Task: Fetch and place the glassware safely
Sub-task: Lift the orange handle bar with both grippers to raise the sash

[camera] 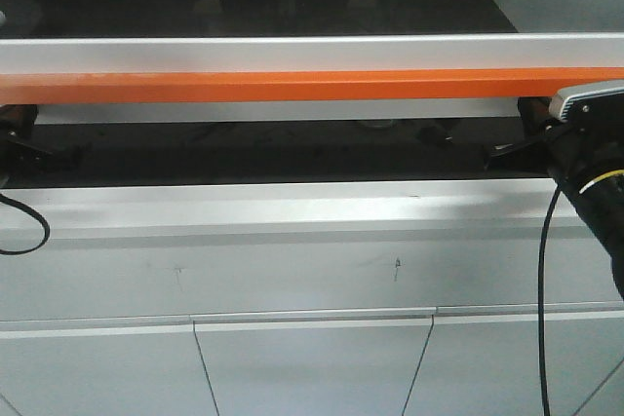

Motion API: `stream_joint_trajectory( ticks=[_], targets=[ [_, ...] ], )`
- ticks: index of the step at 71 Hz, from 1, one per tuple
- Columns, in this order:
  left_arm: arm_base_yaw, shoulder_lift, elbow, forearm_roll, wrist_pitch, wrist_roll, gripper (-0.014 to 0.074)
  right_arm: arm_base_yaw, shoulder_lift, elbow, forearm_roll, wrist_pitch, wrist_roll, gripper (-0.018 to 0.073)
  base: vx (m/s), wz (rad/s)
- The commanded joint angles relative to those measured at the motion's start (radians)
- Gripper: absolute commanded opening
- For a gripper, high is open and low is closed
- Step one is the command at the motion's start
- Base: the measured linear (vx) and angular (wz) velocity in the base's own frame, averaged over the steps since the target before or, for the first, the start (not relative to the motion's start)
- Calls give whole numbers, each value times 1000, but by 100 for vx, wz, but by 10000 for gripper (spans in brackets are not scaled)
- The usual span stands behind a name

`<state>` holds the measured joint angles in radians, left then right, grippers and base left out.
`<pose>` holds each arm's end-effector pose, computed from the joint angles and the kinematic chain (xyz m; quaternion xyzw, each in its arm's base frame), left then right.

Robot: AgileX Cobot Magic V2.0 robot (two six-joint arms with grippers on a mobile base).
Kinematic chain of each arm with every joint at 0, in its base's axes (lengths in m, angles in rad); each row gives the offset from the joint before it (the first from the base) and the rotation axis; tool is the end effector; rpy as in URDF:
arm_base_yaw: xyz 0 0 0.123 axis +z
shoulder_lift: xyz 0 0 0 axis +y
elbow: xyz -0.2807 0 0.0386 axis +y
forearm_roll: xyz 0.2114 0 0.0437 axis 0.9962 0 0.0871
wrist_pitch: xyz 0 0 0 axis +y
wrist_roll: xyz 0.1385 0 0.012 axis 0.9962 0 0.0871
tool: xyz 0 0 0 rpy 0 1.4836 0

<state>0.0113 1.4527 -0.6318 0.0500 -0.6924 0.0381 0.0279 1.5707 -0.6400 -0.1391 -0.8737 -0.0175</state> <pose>0.3202 -0.0008 0.2755 0.0346 0.7209 0.0189 0.6919 0.3375 0.0242 0.2637 -0.0851 0.6929 0.0088 0.7159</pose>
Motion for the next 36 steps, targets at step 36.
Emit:
stream_joint_trajectory(
  ticks=[36],
  targets=[
    [-2, -173, -140, 9, -17, -3, -7, -1, -193, -120, -4, -32, 5, -3, 0, 0]
  ],
)
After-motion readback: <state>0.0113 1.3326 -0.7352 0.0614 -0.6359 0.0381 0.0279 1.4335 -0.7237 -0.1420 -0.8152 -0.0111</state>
